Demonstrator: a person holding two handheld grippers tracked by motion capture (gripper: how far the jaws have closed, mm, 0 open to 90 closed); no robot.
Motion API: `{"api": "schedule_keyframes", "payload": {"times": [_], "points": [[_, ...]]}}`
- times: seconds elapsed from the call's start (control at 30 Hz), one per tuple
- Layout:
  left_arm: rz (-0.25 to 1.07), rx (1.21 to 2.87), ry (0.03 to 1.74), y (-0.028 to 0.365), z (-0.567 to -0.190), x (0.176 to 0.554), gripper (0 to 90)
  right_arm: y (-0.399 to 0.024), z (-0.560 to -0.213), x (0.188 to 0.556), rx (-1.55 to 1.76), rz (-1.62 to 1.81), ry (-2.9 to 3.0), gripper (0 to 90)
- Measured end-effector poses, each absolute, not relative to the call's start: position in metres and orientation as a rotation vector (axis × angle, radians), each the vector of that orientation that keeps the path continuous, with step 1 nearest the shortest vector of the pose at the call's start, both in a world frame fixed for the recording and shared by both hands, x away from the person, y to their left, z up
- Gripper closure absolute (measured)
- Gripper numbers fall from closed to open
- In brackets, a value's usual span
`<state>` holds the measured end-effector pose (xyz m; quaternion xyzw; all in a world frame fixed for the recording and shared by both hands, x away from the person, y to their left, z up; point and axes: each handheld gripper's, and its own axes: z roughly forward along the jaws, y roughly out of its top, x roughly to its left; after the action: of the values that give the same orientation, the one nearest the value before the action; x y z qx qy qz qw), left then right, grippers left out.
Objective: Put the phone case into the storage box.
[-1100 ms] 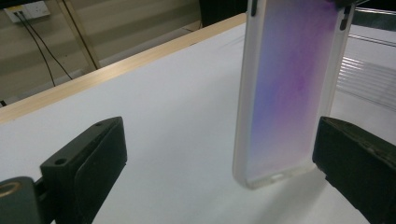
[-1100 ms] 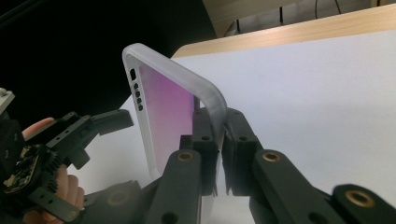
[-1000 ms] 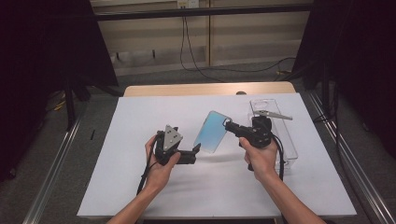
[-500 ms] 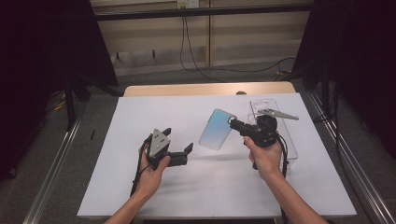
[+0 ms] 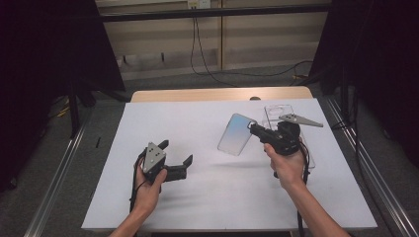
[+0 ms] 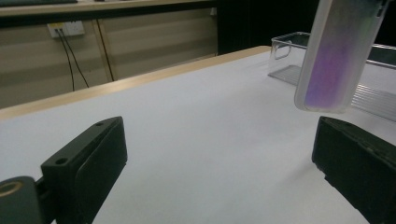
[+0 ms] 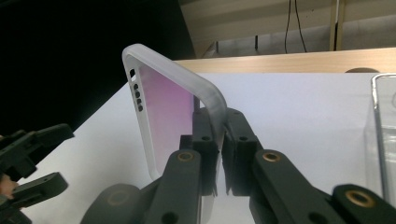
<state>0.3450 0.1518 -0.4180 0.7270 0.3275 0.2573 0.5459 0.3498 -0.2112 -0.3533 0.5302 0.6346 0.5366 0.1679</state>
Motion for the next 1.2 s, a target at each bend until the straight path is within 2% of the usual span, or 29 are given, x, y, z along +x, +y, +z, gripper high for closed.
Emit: {"api": "schedule_keyframes", "payload": {"times": [0.3, 0.83, 1.2], "points": [[0.623, 1.726, 0.765, 0.172, -0.42, 0.331, 2.7, -0.224, -0.351, 0.349, 1.503, 1.488, 1.757, 84.8], [0.664, 1.682, 0.841, 0.21, -0.423, 0.318, 2.5, -0.235, -0.348, 0.351, 1.476, 1.451, 1.721, 84.8], [0.679, 1.67, 0.875, 0.232, -0.427, 0.307, 2.7, -0.249, -0.335, 0.354, 1.456, 1.426, 1.697, 84.8]]}}
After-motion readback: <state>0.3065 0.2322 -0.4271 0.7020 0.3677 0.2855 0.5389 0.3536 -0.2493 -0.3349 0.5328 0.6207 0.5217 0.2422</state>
